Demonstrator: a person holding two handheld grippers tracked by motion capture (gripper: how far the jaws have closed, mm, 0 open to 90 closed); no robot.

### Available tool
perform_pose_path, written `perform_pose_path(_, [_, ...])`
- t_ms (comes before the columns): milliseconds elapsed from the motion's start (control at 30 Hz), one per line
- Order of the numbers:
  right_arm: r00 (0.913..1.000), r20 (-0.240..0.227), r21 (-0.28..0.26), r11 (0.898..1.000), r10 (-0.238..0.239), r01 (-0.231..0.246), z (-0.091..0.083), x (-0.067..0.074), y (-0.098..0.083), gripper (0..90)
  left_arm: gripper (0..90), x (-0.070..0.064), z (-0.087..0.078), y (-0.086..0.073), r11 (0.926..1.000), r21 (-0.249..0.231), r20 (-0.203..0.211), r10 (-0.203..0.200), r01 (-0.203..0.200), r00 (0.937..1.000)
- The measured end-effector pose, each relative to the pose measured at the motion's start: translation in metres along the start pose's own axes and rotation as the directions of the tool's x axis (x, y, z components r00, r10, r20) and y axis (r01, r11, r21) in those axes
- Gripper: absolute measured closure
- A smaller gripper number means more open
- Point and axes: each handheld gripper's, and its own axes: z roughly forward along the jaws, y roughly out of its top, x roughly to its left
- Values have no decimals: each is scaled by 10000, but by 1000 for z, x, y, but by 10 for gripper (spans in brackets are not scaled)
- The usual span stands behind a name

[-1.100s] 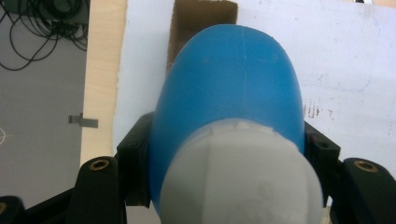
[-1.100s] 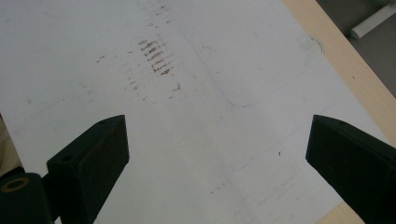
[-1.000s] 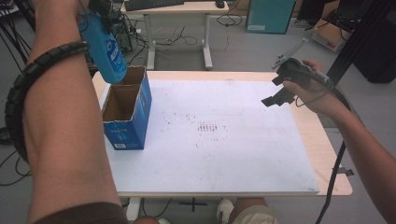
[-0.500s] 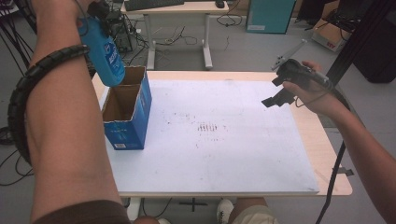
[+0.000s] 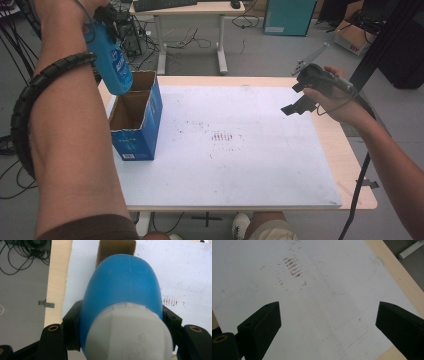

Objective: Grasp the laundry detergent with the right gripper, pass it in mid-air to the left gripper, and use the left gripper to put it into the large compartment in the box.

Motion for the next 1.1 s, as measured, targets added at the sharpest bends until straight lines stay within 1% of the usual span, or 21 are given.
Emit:
perform_pose_path(33, [10000, -32, 69, 10000, -2, 3, 0, 0, 0, 63, 367, 0, 0, 0, 10000, 12, 15, -10, 10, 10000])
perform_pose_path(200, [10000, -22, 38, 10000, -8, 8, 0, 1, -1, 63, 367, 0, 2, -1, 10000, 6, 46, 1, -1, 10000])
perform_pose_path(267, [10000, -36, 132, 9999, -16, 16, -1, 1, -1, 63, 367, -1, 3, -1, 10000, 13, 47, -19, 19, 10000])
perform_pose_path(333, [10000, -24, 54, 10000, -30, 30, -1, 1, -1, 63, 367, -1, 4, -1, 10000, 25, 42, -2, 2, 10000])
perform_pose_path(400, [10000, -1, 66, 10000, 18, -18, -1, 1, -1, 63, 367, 0, 6, -1, 10000, 37, 58, 11, -12, 10000])
perform_pose_path(467, [10000, -41, 129, 9999, -33, 34, 0, 1, -1, 63, 367, 0, 8, -1, 10000, 35, 74, -7, 6, 10000])
perform_pose_path(567, [10000, -29, 6, 10000, -25, 25, 1, 1, -2, 63, 366, 1, 10, -1, 10000, 75, 61, -1, 1, 10000])
perform_pose_path(600, [10000, -58, 146, 9999, -14, 15, 1, 1, -2, 63, 367, 1, 12, -1, 10000, 78, 54, 5, -6, 10000])
perform_pose_path(633, [10000, -56, 61, 10000, -20, 20, 2, 1, -2, 63, 367, 1, 13, -2, 10000, 83, 58, 12, -12, 10000])
perform_pose_path(767, [10000, -88, 160, 9999, -34, 35, 2, 1, -1, 63, 367, 3, 18, -3, 9999, 105, 101, -9, 8, 9999])
perform_pose_path(867, [9999, -73, 163, 9998, -80, 81, 3, 2, -1, 63, 366, 5, 25, -4, 9998, 172, 112, -47, 45, 9999])
perform_pose_path(967, [10000, -90, 188, 9998, -10, 12, 3, 3, 0, 63, 366, 7, 33, -6, 9996, 265, 134, -61, 57, 9999])
perform_pose_path(1000, [10000, -90, 188, 9998, -10, 12, 3, 3, 0, 63, 367, 7, 33, -6, 9996, 265, 134, -61, 57, 9999])
perform_pose_path(1033, [10000, -72, 113, 9999, 10, -9, 4, 3, -1, 63, 366, 8, 38, -6, 9993, 352, 153, -83, 77, 9998])
perform_pose_path(1067, [10000, -72, 113, 9999, 10, -9, 4, 3, -1, 63, 367, 8, 38, -6, 9993, 352, 153, -83, 77, 9998])
perform_pose_path(1100, [9999, -114, 200, 9998, -55, 57, 4, 3, 0, 63, 366, 9, 43, -7, 9992, 393, 136, -45, 39, 9999])
